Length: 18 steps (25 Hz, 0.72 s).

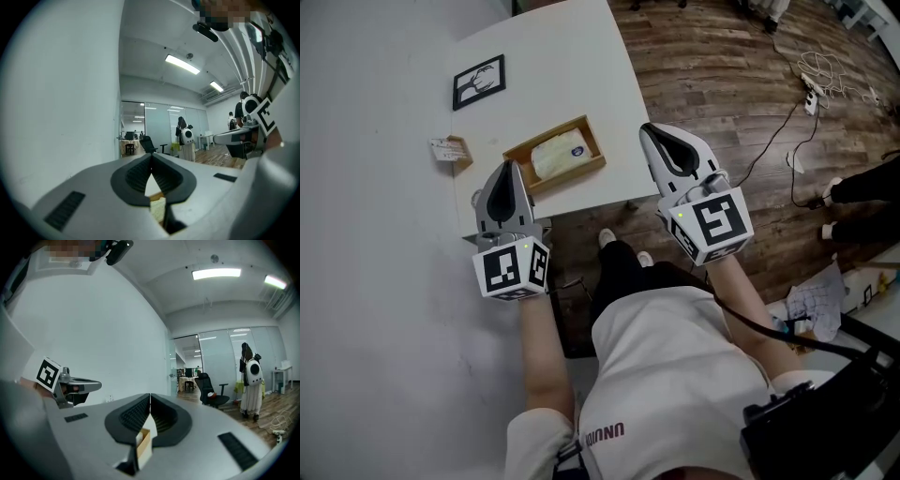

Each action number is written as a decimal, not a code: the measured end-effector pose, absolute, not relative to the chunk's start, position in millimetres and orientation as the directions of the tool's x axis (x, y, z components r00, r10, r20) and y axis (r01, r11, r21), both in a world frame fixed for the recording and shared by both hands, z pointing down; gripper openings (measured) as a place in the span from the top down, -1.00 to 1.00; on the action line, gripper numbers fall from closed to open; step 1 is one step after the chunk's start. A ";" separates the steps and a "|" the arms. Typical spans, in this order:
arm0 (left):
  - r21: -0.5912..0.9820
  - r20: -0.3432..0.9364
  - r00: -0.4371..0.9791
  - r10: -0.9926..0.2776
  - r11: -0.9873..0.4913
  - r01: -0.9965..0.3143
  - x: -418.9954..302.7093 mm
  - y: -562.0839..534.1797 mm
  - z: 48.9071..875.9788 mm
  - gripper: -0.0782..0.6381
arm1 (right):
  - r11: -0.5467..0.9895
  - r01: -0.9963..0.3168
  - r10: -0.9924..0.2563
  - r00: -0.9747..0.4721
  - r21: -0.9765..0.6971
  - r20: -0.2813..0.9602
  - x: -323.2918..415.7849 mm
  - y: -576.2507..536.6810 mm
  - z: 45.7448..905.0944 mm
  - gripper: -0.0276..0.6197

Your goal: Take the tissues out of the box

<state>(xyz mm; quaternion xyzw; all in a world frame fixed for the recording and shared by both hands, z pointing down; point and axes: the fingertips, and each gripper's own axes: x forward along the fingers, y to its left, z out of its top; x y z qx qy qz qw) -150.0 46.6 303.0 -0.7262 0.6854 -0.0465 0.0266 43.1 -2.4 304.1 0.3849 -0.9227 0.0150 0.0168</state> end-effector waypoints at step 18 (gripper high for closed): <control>-0.104 0.181 0.241 -0.954 -0.262 -0.959 -161.7 -20.8 345.2 0.75 | 0.660 -0.751 -0.749 -0.659 -0.014 0.068 27.1 -69.7 306.1 0.85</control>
